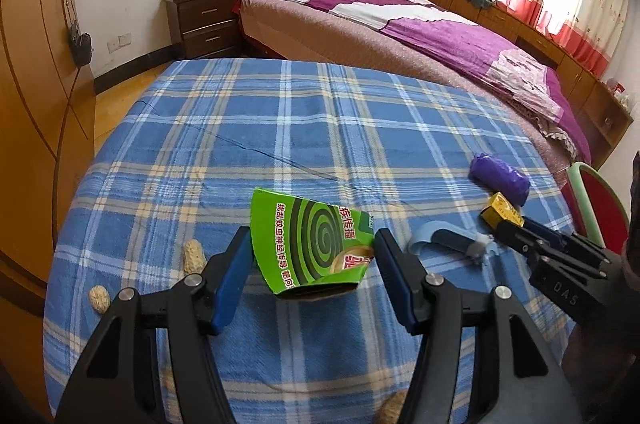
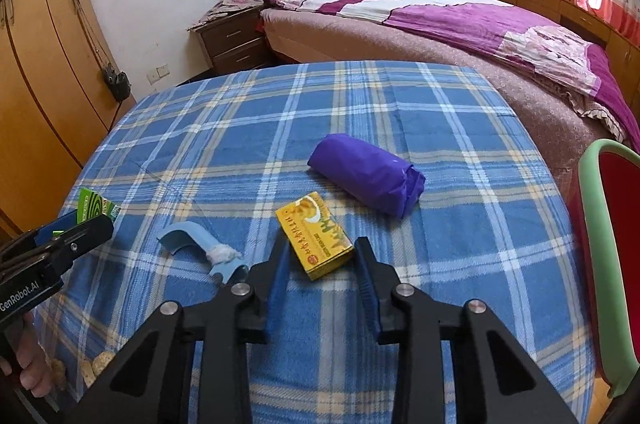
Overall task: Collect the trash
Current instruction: 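Grasp the small yellow box with the right gripper and lift it, then carry the green packet and yellow box over the red bucket and open both grippers, then move both open grippers back over the table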
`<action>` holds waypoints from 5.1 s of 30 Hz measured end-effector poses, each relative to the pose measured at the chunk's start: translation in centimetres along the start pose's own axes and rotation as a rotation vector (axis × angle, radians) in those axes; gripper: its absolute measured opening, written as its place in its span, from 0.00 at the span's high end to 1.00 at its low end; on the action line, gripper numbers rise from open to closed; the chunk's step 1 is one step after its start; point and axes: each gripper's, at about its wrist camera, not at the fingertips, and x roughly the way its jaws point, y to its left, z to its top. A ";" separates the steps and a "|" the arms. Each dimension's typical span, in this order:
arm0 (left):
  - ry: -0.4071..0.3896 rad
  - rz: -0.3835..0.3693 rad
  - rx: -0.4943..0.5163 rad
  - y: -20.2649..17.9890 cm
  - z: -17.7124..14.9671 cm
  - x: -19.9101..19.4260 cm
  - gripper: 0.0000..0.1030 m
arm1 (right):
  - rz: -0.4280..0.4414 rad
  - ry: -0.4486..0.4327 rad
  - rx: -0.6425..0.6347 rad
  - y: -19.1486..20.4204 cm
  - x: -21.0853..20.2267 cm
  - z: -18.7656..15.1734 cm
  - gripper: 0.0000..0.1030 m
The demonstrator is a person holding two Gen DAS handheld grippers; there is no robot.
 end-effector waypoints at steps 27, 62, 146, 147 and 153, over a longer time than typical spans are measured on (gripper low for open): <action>-0.040 -0.120 0.031 -5.9 -1.3 -4.8 0.40 | -0.013 -0.148 0.158 -4.5 -12.2 -3.6 0.66; -0.013 -0.273 0.219 -20.1 -1.0 -5.1 0.40 | -0.207 -0.252 0.441 -20.0 -18.5 -7.8 0.66; 0.064 -0.288 0.208 -23.2 -0.7 -2.2 0.36 | -0.189 -0.251 0.531 -21.9 -19.1 -9.3 0.23; 0.064 -0.279 0.200 -22.7 -0.7 -2.3 0.36 | -0.188 -0.252 0.528 -21.5 -19.1 -9.3 0.20; 0.041 -0.236 0.176 -20.0 -0.4 -2.7 0.31 | -0.176 -0.243 0.501 -19.4 -18.9 -8.7 0.20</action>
